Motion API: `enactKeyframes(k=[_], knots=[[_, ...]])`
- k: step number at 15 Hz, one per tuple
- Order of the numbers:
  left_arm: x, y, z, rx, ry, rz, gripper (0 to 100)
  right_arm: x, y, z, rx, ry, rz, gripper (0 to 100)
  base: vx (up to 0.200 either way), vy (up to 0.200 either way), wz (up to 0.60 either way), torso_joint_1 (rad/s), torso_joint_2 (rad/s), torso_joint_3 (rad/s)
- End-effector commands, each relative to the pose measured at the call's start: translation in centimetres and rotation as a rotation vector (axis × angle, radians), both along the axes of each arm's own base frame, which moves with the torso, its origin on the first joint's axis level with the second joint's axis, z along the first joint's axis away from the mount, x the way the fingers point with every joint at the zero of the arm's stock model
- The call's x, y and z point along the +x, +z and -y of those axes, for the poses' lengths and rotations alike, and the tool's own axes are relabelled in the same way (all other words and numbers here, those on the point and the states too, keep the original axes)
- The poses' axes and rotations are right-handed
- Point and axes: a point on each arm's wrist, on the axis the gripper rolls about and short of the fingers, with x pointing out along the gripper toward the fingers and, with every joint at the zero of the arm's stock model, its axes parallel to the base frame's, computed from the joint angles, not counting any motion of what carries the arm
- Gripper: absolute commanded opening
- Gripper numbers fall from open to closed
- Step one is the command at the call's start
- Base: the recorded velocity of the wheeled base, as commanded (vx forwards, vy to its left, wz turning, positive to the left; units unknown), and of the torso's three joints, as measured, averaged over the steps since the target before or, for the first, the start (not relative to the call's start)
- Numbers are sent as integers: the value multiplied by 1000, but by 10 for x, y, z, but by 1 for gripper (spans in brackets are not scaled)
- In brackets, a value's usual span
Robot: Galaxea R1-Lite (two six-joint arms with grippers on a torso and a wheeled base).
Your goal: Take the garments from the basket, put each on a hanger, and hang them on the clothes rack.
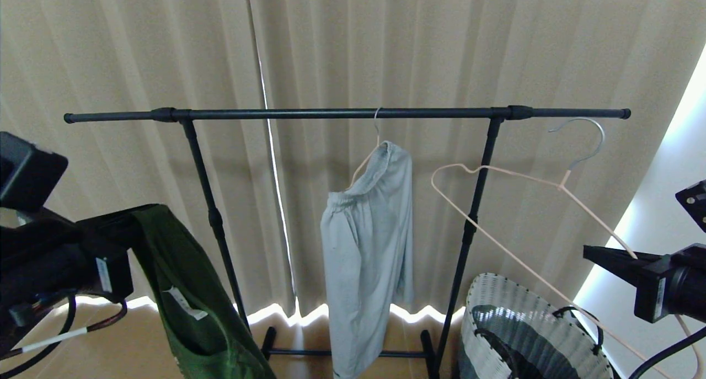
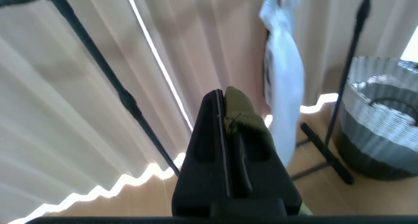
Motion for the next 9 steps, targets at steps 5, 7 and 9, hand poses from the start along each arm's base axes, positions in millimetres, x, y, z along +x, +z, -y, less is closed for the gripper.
enactKeyframes(k=[5, 7, 9], knots=[[57, 11, 40, 30, 136, -28, 0, -6, 7, -42, 102, 213, -27, 0, 0, 0, 0, 0, 0, 0], [65, 13, 43, 22, 167, -26, 0, -5, 8, -53, 116, 264, -42, 0, 0, 0, 0, 0, 0, 0], [79, 16, 49, -12, 179, -31, 0, 5, 9, -78, 200, 324, -31, 0, 0, 0, 0, 0, 0, 0]])
